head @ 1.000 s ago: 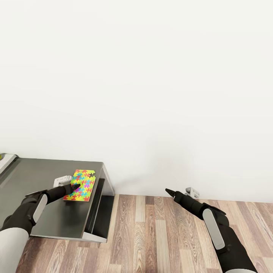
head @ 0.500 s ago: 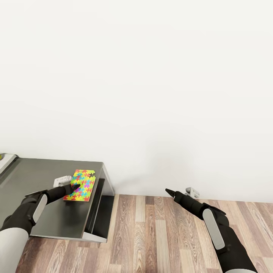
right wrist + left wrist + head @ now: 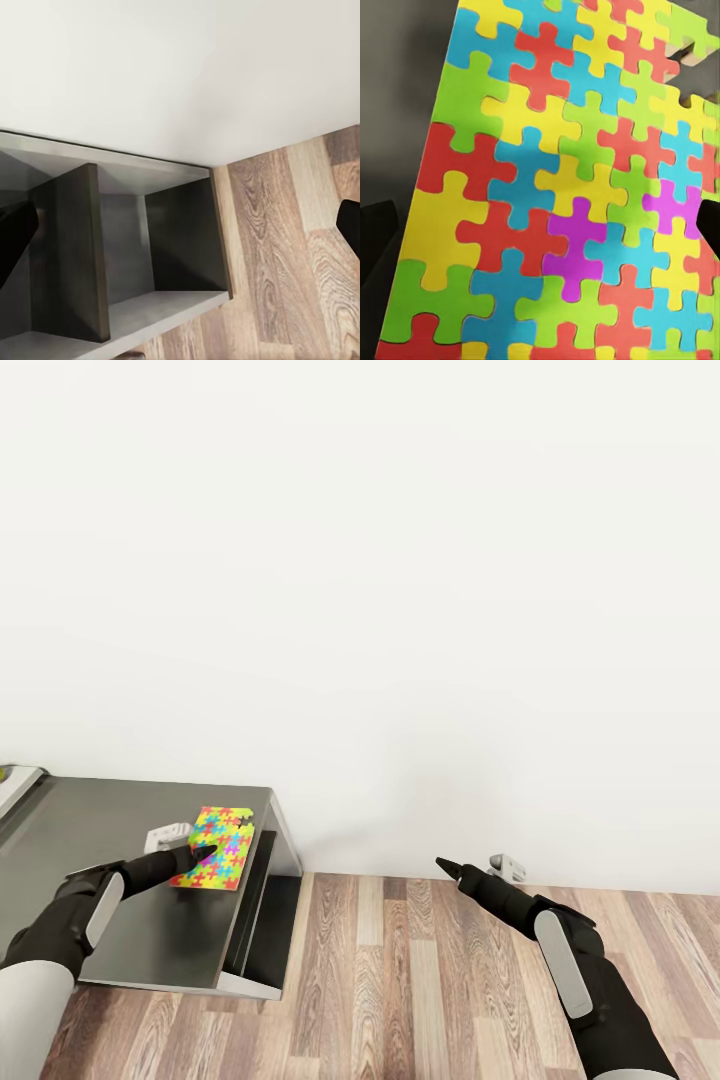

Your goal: Put all the toys in the child's room - the three board games (two on the bed and one on the table), the two jigsaw puzzles on the table, and the tennis ball on the table - inside the toy box on the table in the child's room.

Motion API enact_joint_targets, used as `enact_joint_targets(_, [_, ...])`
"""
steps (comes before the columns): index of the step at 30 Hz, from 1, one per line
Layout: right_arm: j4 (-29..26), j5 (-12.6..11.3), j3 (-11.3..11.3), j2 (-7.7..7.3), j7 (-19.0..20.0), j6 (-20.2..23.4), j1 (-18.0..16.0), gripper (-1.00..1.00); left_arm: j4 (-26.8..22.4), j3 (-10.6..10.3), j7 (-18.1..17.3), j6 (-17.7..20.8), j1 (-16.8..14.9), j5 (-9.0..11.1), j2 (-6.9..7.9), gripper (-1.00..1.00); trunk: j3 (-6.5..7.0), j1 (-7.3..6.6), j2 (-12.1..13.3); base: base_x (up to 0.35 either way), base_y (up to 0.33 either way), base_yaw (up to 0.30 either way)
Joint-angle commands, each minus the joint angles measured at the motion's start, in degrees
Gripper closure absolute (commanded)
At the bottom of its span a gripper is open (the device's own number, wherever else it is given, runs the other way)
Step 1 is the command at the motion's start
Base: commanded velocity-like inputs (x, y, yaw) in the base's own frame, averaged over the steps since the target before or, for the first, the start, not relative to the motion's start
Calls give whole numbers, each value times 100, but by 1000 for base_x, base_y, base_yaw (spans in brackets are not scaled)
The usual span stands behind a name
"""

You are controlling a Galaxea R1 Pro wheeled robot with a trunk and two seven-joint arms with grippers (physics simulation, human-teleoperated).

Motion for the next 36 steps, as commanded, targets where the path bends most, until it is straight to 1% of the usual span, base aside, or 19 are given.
enact_joint_targets(1, [-4, 2, -11, 2, 20, 34, -4, -100, -2, 14, -25, 46, -5, 35, 2, -100, -9, 3, -10, 0, 0, 0])
enact_joint_targets(10, [-4, 9, -11, 4, 18, 34, -4, -100, -2, 10, -65, 46, -4, 40, 7, -100, -9, 3, -10, 0, 0, 0])
enact_joint_targets(12, [-4, 9, -11, 4, 18, 34, -4, -100, -2, 9, -130, 46, -4, 39, 8, -100, -9, 3, -10, 0, 0, 0])
enact_joint_targets(16, [-4, 6, -11, -1, 18, 34, -4, -100, 2, 8, -376, 46, -4, 30, 13, -100, -9, 3, -10, 0, 0, 0])
enact_joint_targets(19, [-4, 7, -11, 2, 18, 34, -4, -100, 5, 8, -446, 46, -4, 27, 10, -100, -9, 3, -10, 0, 0, 0])
enact_joint_targets(22, [-4, 1, -11, -1, 19, 34, -4, -100, 6, 8, -474, 46, -4, 25, 9, -100, -9, 3, -10, 0, 0, 0])
enact_joint_targets(29, [-4, 2, -11, -1, 18, 34, -4, -100, 6, 8, -494, 46, -4, -94, 1, -100, -9, 3, -10, 0, 0, 0])
enact_joint_targets(36, [-4, 8, -11, 2, 18, 34, -4, -100, 6, 8, -502, 40, -4, -117, 4, -100, -9, 3, -10, 0, 0, 0])
